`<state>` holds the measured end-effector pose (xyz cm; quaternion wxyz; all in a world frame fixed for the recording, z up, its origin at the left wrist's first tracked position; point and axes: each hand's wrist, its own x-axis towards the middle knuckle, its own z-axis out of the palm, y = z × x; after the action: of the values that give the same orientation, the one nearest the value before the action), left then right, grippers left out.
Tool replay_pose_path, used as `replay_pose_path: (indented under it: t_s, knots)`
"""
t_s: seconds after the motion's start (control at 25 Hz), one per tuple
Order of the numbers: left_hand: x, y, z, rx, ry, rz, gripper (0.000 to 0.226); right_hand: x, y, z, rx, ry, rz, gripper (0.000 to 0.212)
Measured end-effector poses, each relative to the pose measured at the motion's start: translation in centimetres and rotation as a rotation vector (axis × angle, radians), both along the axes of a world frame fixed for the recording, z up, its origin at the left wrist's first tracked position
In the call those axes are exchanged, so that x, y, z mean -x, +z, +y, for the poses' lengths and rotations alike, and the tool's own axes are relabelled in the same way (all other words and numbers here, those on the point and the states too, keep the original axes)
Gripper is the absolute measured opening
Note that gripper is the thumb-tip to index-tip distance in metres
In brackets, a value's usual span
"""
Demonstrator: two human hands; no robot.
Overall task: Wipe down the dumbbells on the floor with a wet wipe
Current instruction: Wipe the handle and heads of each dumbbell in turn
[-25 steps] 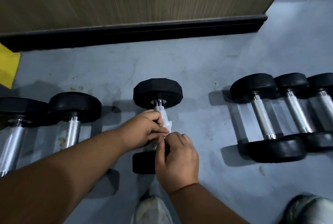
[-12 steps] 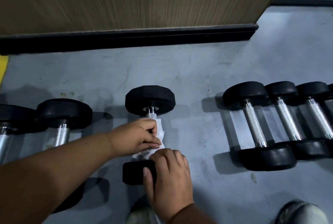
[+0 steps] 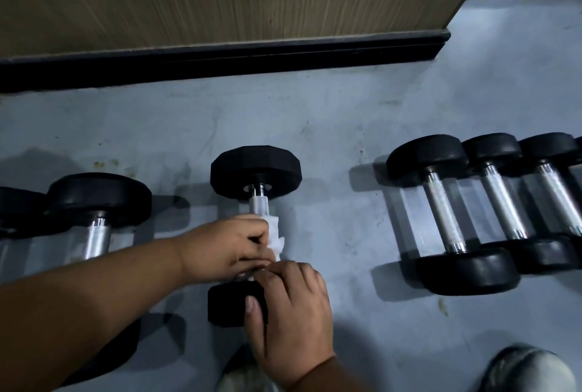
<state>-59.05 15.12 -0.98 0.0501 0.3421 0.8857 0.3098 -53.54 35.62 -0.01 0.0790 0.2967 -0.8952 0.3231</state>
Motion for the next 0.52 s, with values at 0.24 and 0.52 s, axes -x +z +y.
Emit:
replay_pose_path:
  t_s: [0.24,0.52]
  knots:
    - [2.3,-0.9,0.1,-0.136,0.464,-0.06,0.039,0.0,-0.2,0.2,-0.004,0.008,0.01,0.037]
    - [0.3,0.1,-0.2,0.038,-0.039,0.002,0.027,-0.1,-0.1,0.0,-0.009,0.007,0.009,0.035]
